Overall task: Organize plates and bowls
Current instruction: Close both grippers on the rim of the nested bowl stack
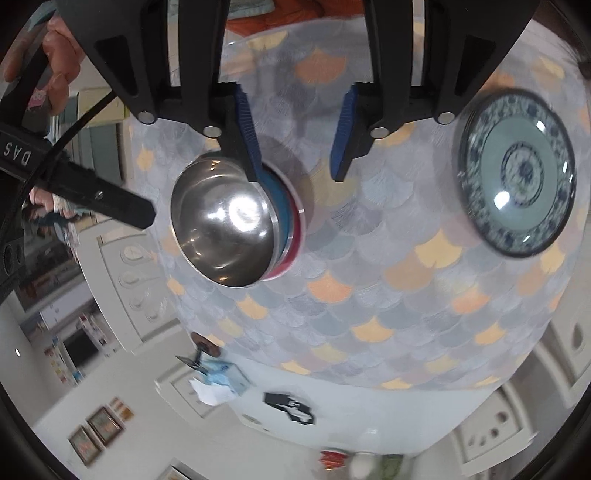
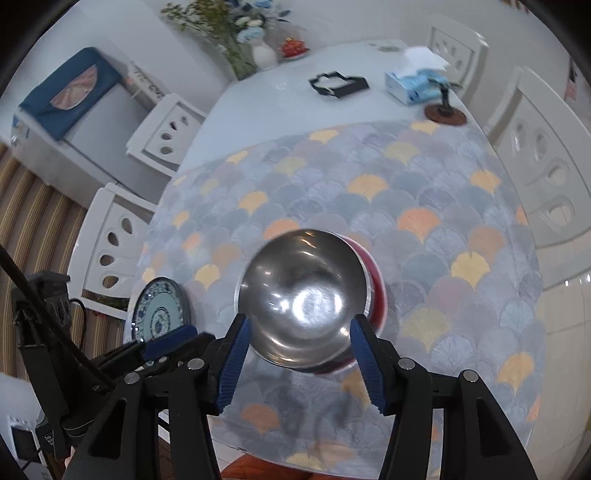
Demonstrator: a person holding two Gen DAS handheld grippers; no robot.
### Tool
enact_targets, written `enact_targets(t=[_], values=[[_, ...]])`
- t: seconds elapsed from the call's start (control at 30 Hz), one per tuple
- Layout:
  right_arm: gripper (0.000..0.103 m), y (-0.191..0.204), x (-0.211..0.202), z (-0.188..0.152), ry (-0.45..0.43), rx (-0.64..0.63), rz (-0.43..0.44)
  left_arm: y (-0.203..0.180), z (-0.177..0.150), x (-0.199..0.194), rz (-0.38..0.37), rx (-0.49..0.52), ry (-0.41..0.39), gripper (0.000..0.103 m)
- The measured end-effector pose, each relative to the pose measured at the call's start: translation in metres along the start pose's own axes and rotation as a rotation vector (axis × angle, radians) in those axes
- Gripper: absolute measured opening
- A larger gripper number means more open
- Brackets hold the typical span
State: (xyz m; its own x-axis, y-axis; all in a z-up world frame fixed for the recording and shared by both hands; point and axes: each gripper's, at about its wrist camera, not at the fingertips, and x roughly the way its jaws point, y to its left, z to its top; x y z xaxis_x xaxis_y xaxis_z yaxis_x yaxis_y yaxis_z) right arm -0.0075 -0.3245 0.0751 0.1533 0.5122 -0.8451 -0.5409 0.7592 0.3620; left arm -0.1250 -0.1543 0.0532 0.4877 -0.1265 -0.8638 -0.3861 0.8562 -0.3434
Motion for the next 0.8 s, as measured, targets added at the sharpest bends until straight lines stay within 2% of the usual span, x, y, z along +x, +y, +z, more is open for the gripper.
enact_targets(t=[0.13,0.17,0.2,0.27,0.5,0.67,0.8], values=[[0.057,0.000,0.000,0.004,-0.007,0.008,0.024,0.011,-0.004,-0.016,0.009,-0.048,-0.045,0.059],[0.060,-0.002,0.000,0.005,-0.008,0.015,0.020,0.014,-0.005,-0.020,0.006,-0.061,-0.059,0.062],[0.066,-0.004,0.001,0.006,-0.008,0.021,0.014,0.016,-0.005,-0.023,0.000,-0.074,-0.069,0.062],[0.071,-0.010,0.002,0.008,-0.006,0.047,0.017,0.020,-0.006,-0.026,-0.013,-0.099,-0.073,0.062],[0.071,-0.025,0.005,0.008,0.008,0.092,0.031,0.013,-0.009,-0.021,-0.028,-0.096,-0.064,0.062],[0.071,-0.029,0.009,0.006,0.014,0.083,0.034,0.000,-0.014,-0.010,-0.014,-0.062,-0.030,0.062],[0.071,-0.033,0.014,0.007,0.020,0.104,0.021,-0.006,-0.018,-0.002,-0.032,-0.037,0.000,0.062]])
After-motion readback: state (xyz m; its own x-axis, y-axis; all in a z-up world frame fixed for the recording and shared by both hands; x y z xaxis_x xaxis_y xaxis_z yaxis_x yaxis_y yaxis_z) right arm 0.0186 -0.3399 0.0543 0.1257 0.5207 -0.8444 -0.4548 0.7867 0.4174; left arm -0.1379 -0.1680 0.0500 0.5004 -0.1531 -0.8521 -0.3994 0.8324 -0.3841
